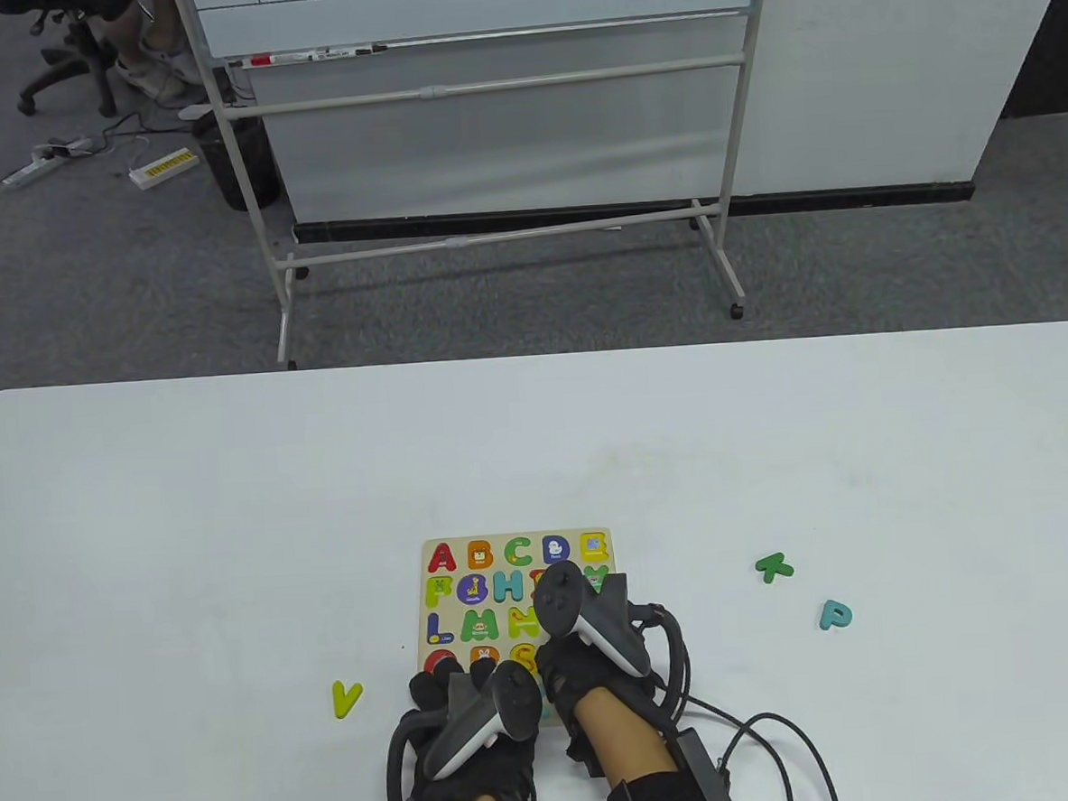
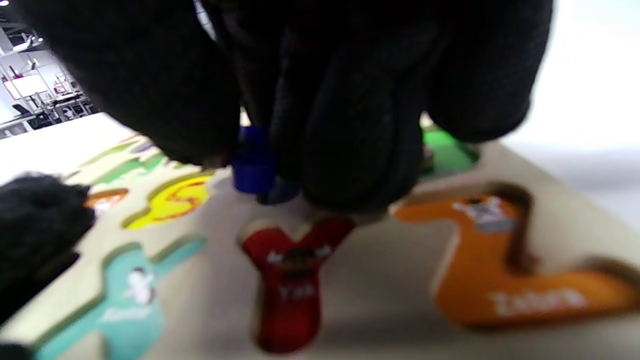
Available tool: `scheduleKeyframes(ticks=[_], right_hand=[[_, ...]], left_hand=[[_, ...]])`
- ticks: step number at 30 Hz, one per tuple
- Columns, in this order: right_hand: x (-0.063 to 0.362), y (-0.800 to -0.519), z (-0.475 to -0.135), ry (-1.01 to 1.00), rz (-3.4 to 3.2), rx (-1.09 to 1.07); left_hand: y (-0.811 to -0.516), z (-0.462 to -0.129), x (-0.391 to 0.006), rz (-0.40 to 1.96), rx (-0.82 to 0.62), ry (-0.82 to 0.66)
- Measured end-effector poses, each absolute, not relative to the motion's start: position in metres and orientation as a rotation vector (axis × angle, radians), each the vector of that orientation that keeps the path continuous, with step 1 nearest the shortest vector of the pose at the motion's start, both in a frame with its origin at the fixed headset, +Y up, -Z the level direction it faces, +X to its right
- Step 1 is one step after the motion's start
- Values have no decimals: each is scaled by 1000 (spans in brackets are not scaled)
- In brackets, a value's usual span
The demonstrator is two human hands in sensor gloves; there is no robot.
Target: Hold alphabet puzzle board and insert letter blocks into matching slots
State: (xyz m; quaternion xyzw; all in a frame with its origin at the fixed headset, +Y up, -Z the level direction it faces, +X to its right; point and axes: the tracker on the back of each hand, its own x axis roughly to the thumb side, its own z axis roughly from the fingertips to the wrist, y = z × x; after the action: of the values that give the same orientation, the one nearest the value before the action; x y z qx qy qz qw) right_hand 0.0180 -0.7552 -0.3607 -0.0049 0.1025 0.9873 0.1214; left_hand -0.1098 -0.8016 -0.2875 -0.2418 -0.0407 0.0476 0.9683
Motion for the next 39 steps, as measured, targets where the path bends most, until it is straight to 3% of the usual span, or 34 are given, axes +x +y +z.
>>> scheduleKeyframes(ticks=[34, 39], right_hand=[[14, -755, -360, 116, 2984, -203], [13, -755, -362, 214, 2995, -157]], left_hand=[[-802, -287, -110, 94, -491, -85], [-802, -287, -110, 94, -491, -86]])
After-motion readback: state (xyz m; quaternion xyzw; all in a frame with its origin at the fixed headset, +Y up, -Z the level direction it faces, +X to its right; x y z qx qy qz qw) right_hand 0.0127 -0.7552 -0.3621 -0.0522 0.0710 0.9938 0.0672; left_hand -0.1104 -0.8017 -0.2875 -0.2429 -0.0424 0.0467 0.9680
